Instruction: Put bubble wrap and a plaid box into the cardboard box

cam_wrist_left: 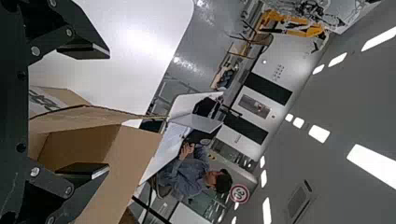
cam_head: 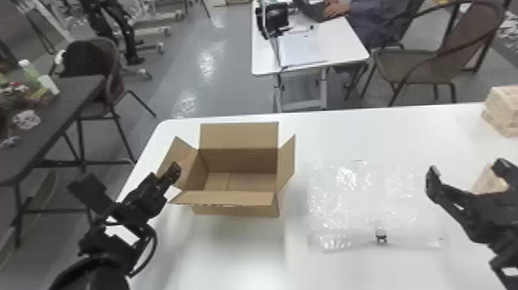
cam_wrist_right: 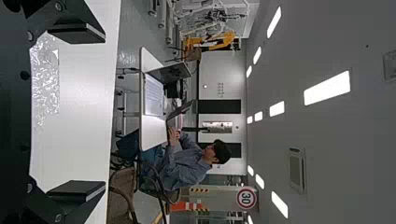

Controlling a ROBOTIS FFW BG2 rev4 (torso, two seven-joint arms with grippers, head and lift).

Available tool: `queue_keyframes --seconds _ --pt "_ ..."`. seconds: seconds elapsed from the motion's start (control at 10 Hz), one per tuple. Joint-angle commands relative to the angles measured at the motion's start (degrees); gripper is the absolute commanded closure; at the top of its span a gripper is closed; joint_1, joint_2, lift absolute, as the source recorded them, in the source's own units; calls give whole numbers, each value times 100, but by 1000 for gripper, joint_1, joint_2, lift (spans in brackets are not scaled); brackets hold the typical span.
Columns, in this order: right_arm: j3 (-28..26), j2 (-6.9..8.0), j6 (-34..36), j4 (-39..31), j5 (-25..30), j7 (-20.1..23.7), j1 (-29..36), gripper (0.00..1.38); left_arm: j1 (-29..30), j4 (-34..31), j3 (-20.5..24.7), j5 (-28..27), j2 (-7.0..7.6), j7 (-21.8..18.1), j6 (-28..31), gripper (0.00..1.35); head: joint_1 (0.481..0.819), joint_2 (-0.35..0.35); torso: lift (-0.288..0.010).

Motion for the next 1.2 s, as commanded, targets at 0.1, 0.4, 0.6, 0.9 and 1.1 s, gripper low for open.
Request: queue_keyframes --seconds 0.1,0.4,0.6,0.9,1.1 --pt "1 5 5 4 0 10 -13 180 -54 77 -24 -99 43 36 64 1116 695 208 -108" --pt "1 5 14 30 -9 28 -13 180 -72 42 -33 -178 8 36 152 1231 695 207 -108" --pt "1 5 14 57 -26 28 -13 180 -89 24 -95 -116 8 -8 73 1231 695 205 -108" --pt "1 5 40 48 -18 28 -13 180 -63 -239 -218 -55 25 -131 134 1231 695 188 -108" --pt "1 5 49 48 -9 28 -13 180 -89 -573 -306 -99 87 -166 152 1231 695 177 -108"
